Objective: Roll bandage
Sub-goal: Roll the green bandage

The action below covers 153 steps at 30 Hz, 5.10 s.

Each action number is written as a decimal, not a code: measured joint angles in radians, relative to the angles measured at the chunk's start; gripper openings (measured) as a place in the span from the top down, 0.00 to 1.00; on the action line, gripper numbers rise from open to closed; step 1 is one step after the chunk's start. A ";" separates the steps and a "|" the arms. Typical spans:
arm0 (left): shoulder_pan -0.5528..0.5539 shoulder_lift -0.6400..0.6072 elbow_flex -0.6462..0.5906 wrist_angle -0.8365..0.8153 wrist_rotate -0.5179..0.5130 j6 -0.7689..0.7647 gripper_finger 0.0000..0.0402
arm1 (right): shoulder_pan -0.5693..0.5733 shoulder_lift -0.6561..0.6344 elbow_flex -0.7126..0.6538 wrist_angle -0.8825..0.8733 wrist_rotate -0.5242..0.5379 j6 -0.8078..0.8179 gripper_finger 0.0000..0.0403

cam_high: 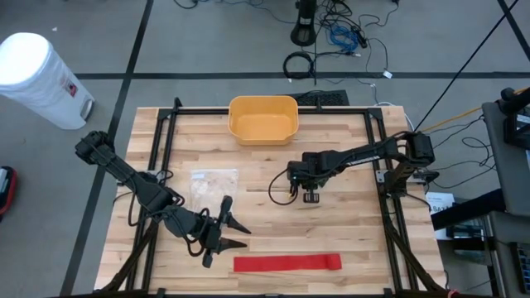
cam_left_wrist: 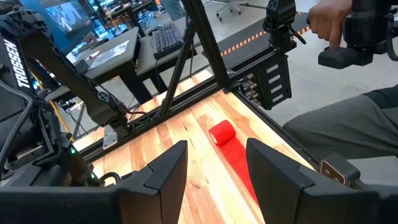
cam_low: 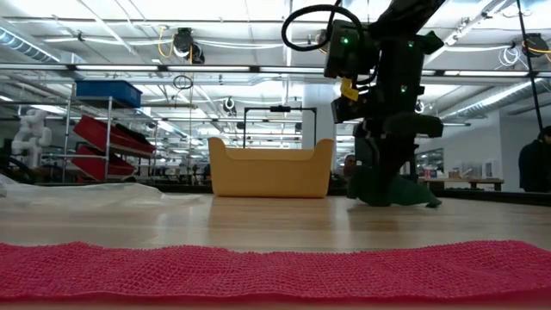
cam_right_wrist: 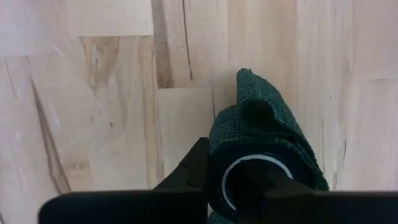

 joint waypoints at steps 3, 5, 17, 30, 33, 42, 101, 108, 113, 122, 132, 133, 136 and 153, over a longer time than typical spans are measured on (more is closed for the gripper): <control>0.000 0.000 0.000 0.000 0.000 0.000 0.57 | 0.010 -0.018 0.000 -0.009 -0.009 0.024 0.93; 0.000 0.000 0.000 0.000 0.000 0.002 0.57 | 0.023 -0.049 0.000 -0.011 -0.025 0.046 0.92; 0.001 -0.001 0.000 0.075 -0.023 0.048 0.57 | 0.216 -0.350 0.100 -0.034 -0.057 0.209 0.92; 0.038 0.038 0.001 0.108 0.079 -0.093 0.57 | 0.461 -0.594 0.102 0.162 0.006 0.277 0.92; 0.045 0.102 0.001 0.145 0.089 -0.145 0.57 | 0.492 -0.601 0.102 0.183 0.047 0.267 0.92; 0.043 0.312 0.001 0.542 -0.046 -0.159 0.57 | 0.576 -0.594 0.102 0.295 0.063 0.263 0.92; 0.090 0.540 0.014 0.934 -0.281 -0.158 0.22 | 0.842 -0.484 0.100 0.509 0.527 0.094 0.92; 0.120 0.540 0.014 0.942 -0.281 -0.157 0.22 | 0.842 -0.484 0.100 0.509 0.527 0.094 0.92; 0.157 0.540 0.014 0.943 -0.282 -0.158 0.23 | 0.842 -0.484 0.100 0.509 0.527 0.094 0.92; 0.172 0.540 0.014 0.938 -0.253 -0.208 0.32 | 0.842 -0.484 0.100 0.508 0.527 0.094 0.92; 0.186 0.540 0.014 0.941 -0.240 -0.171 0.40 | 0.842 -0.484 0.100 0.508 0.527 0.094 0.92; 0.189 0.540 0.014 0.941 -0.238 -0.160 0.43 | 0.842 -0.484 0.100 0.508 0.527 0.093 0.92; 0.199 0.540 0.014 0.942 -0.234 -0.149 0.53 | 0.842 -0.484 0.100 0.508 0.527 0.093 0.92; 0.231 0.389 0.014 1.041 -0.282 0.284 0.98 | 0.842 -0.451 0.100 0.507 0.527 0.090 0.92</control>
